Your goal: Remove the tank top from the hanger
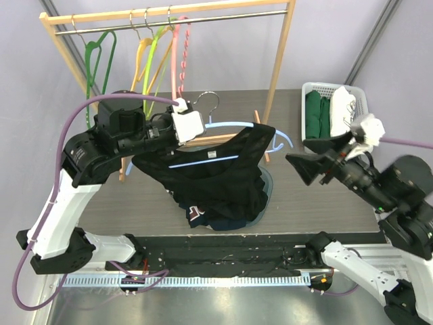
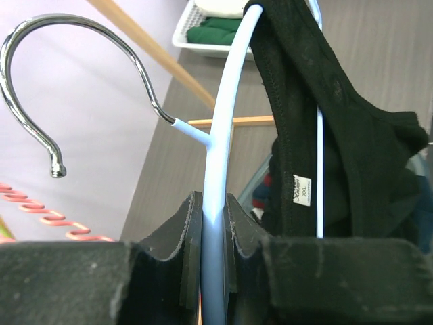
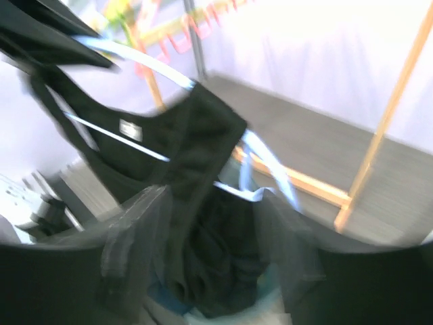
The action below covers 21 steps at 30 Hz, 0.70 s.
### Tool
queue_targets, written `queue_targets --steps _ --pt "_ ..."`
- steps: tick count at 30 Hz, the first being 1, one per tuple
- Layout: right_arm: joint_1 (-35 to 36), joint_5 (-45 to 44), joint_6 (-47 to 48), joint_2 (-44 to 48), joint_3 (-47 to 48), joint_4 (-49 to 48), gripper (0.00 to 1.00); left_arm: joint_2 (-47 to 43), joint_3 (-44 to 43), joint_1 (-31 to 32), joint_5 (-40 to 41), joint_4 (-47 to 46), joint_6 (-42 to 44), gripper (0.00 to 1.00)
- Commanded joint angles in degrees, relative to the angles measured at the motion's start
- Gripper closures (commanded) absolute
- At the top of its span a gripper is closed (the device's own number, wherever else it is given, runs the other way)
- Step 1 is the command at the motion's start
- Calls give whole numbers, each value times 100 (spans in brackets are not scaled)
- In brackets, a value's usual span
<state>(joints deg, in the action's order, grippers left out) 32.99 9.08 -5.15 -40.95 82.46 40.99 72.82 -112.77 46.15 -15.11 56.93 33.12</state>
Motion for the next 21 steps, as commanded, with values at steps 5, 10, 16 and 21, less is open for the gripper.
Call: queue_targets --steps 5,10,16,21 --pt "23 1014 -1830 404 -1731 -2260 59 -119 132 43 790 -1096 441 100" --pt "23 1262 -2455 184 -2400 -3579 44 -154 115 43 764 -1096 432 100" --pt "23 1184 -2368 -238 -2225 -3932 35 -189 115 43 650 -982 397 100" --pt "23 1052 -2324 -282 -2172 -3932 35 -233 150 43 597 -911 370 100"
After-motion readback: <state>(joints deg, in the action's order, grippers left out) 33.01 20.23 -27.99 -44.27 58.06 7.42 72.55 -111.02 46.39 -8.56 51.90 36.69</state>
